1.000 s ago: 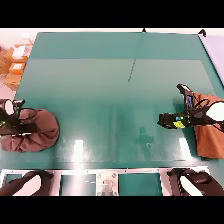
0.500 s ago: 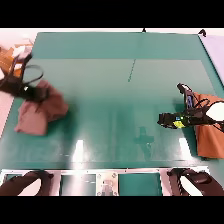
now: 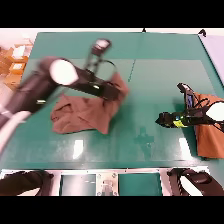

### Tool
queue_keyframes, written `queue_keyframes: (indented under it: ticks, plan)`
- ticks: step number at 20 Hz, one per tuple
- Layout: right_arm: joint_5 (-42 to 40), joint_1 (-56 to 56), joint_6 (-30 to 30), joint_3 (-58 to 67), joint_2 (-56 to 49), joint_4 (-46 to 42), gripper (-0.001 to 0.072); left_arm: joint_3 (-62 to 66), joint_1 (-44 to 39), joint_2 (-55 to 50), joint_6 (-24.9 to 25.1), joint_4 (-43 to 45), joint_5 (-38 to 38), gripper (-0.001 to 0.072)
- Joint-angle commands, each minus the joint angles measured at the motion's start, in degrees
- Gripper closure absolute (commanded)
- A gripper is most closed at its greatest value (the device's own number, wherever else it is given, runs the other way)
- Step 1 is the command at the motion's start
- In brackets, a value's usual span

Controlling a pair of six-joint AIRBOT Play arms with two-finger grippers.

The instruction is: Fold the shirts.

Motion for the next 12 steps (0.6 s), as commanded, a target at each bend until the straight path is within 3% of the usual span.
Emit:
queue_keyframes:
  ticks: [1,5,6,7,8,12]
  plan:
    - [0.2,0.0,0.0,0.0,0.0,0.1,0.042,0.4,-2.1,-8.6,2.4,-8.0,2.8,0.0001]
    - [0.2,0.0,0.0,0.0,0.0,0.2,0.0416,3.8,10.4,-6.1,2.2,-4.5,-15.0,0.0001]
    - [0.2,0.0,0.0,0.0,0.0,0.2,0.0344,4.3,15.0,-4.2,1.8,-2.4,-19.2,0.0001]
    - [0.2,0.0,0.0,0.0,0.0,0.2,0.0208,4.2,19.3,-2.0,1.8,0.5,-21.9,0.0002]
    - [0.2,0.0,0.0,0.0,-0.2,0.2,0.0168,4.0,24.1,0.5,1.7,4.1,-23.6,0.0002]
    - [-3.5,0.1,0.5,-2.8,-0.4,4.9,0.0168,-7.9,41.1,11.0,2.1,10.3,-21.8,0.0001]
